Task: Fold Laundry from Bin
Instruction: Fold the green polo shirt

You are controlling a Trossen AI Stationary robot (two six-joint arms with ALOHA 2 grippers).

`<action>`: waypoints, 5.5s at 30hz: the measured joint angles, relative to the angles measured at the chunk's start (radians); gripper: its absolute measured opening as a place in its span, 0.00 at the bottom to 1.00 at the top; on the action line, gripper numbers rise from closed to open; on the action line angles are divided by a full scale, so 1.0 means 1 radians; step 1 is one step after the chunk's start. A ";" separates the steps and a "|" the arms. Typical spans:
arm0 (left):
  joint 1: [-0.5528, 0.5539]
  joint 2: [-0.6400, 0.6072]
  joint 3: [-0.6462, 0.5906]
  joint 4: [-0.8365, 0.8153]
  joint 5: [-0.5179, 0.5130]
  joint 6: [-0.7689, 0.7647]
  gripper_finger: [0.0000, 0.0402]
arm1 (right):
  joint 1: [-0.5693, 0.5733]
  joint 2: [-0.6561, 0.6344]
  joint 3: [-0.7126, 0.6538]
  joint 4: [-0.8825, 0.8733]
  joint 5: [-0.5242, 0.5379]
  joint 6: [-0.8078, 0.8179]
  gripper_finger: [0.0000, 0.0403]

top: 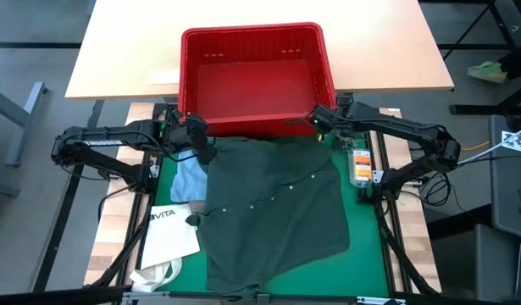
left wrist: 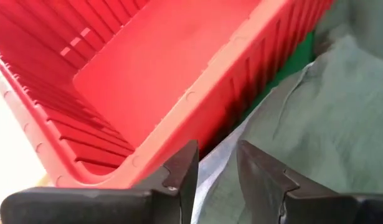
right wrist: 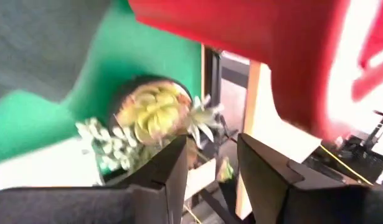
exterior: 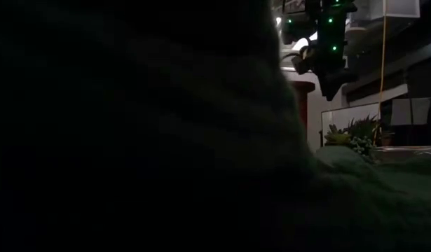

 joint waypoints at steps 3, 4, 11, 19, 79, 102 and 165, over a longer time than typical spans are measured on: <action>-0.020 -0.017 0.000 0.021 0.059 -0.001 0.26 | 0.009 0.000 0.032 -0.057 -0.034 0.030 0.35; -0.030 -0.021 0.000 0.041 0.093 -0.001 0.26 | 0.018 0.000 0.041 -0.067 -0.061 0.051 0.35; -0.148 -0.016 0.000 0.204 0.440 -0.026 0.26 | 0.229 -0.004 0.047 -0.068 -0.309 0.128 0.35; -0.402 0.065 0.000 0.398 0.474 -0.064 0.26 | 0.606 -0.005 0.047 -0.068 -0.332 0.412 0.35; -0.918 0.646 -0.001 0.672 0.484 -0.475 0.26 | 1.340 0.554 0.046 0.325 -1.273 0.888 0.35; -0.962 0.651 -0.001 0.765 0.469 -0.501 0.26 | 1.344 0.552 0.065 0.311 -1.205 0.866 0.35; -0.964 0.652 -0.001 0.774 0.410 -0.472 0.58 | 1.348 0.525 0.115 0.221 -1.156 0.946 0.35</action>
